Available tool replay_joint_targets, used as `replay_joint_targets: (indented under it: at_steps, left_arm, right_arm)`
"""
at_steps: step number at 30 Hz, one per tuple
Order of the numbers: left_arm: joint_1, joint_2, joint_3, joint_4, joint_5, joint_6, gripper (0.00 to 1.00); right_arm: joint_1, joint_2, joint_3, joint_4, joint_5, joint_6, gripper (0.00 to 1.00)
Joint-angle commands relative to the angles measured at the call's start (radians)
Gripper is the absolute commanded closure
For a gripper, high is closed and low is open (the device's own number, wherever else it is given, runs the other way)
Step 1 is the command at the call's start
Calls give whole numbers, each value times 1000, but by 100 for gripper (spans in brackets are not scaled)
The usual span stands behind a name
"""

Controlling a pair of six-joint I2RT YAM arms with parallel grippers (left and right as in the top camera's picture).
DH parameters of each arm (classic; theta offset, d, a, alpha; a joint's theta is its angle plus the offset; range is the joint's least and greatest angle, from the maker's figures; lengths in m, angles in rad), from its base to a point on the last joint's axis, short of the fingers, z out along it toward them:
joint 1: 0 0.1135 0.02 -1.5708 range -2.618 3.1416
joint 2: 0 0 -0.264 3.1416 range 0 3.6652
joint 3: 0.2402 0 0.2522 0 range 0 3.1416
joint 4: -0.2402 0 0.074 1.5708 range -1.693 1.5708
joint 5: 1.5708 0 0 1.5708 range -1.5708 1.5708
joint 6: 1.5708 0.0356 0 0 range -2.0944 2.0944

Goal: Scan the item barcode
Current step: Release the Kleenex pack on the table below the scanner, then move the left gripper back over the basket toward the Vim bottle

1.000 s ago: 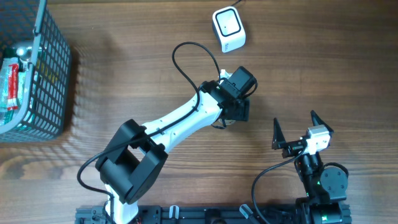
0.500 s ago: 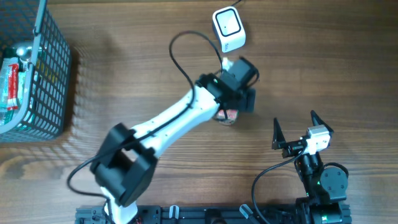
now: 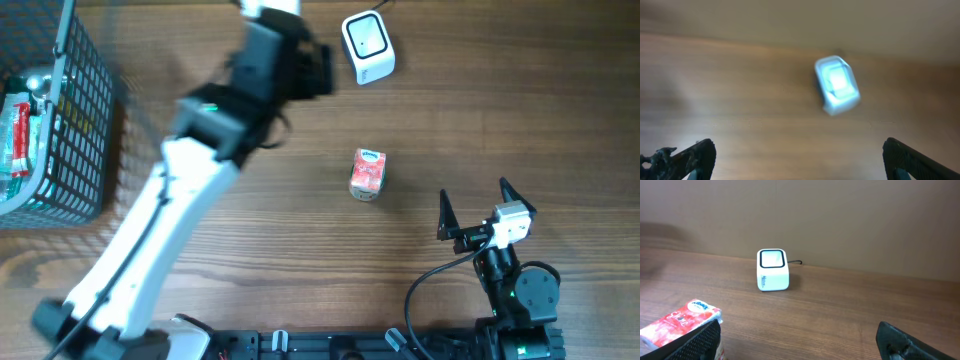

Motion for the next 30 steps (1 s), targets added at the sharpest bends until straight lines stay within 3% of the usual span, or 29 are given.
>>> replay_joint_targets:
  at_steps: [1,9,14,20,30]
  left_arm:
    - [196,-133,18,9,-113,81,0]
    - [663,-257,18,143,-113,72,0]
    - [852,-228,18,179,-108,65,0]
    - [963,-85,18,137,-85,66,0]
    - [977,187,18,161,29,66,0]
  right_arm:
    - [-3,-8,-1,3,13,-5,0]
    - [-3,-8,-1,3,13,-5,0]
    - [-3,-8,-1,3,13,-5,0]
    - [-3,-8,-1,3,13,-5,0]
    - [-3,-8,-1,3,13,-5,0]
